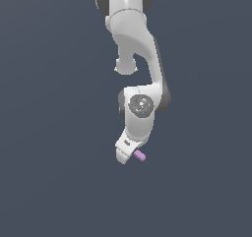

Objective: Pick up the object and move it to a goal position.

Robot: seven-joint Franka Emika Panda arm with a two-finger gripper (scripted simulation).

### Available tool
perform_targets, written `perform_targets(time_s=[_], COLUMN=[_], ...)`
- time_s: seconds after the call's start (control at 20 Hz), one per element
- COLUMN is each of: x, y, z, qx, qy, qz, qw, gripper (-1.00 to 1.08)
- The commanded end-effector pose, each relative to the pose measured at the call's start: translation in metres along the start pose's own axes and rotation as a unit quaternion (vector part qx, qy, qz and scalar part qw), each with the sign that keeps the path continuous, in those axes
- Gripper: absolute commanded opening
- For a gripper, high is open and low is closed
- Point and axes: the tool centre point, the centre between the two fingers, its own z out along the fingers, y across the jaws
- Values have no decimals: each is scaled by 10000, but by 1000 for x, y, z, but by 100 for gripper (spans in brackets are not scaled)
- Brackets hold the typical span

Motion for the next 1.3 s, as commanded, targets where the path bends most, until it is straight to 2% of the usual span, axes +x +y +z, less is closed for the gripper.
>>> perform_targets(time_s=[0.0,0.55,0.85,0.9,1.25], x=[0,-1,0,0,0], y=[0,-1,0,0,0], z=[0,44,50,50,50], qx=[-1,-3,-3,-3,-3], qy=[1,2,3,3,3], qz=[-1,-22,-25,-25,-25], qw=[10000,10000,10000,10000,10000], gripper=[100,100,100,-100,-100])
